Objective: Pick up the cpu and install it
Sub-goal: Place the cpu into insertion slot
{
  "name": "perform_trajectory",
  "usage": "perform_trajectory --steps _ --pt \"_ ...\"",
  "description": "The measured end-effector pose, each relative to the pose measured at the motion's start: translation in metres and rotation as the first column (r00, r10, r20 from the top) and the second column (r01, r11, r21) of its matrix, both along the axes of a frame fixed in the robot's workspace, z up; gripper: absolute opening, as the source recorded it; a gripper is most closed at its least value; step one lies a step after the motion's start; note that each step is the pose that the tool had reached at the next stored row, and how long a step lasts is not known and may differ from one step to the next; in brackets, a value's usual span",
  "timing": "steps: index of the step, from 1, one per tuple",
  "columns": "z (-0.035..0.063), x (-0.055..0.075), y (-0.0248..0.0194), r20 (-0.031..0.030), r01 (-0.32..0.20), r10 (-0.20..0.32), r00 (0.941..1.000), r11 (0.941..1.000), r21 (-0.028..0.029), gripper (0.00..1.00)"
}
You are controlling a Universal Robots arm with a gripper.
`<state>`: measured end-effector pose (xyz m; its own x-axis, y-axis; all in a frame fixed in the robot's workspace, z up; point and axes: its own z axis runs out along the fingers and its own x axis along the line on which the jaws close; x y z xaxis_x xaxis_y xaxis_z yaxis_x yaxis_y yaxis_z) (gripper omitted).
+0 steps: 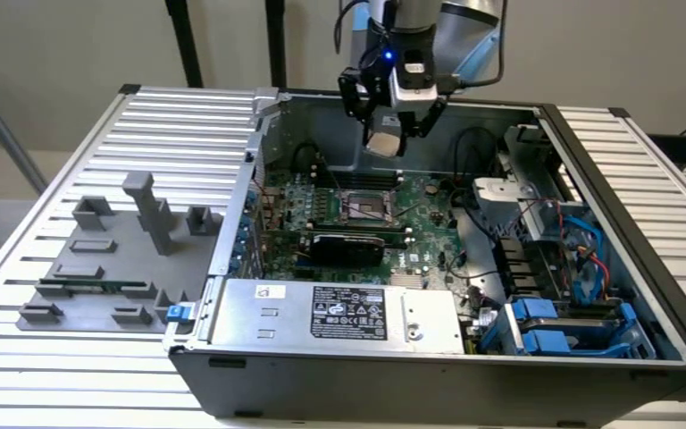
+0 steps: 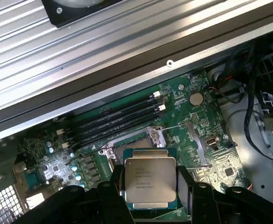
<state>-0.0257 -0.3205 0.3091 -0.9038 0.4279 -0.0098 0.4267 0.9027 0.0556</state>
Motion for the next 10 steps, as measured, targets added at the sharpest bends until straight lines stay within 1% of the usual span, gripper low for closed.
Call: perform_trajectory --steps 3,5,8,10 --pt "-0.0013 0.0000 0.0000 0.0000 0.054 -0.054 0.9985 0.9985 0.0000 0.55" --pt "-0.0022 0.0000 0.0000 0.0000 0.090 -0.090 0.9959 0.9959 0.0000 0.55" --pt "-0.0035 0.0000 0.0000 0.0000 0.145 -0.145 0.9894 0.9894 0.0000 0.55" --pt "-0.0044 0.0000 0.0000 0.0000 0.181 -0.181 0.9836 0.9836 0.0000 0.55"
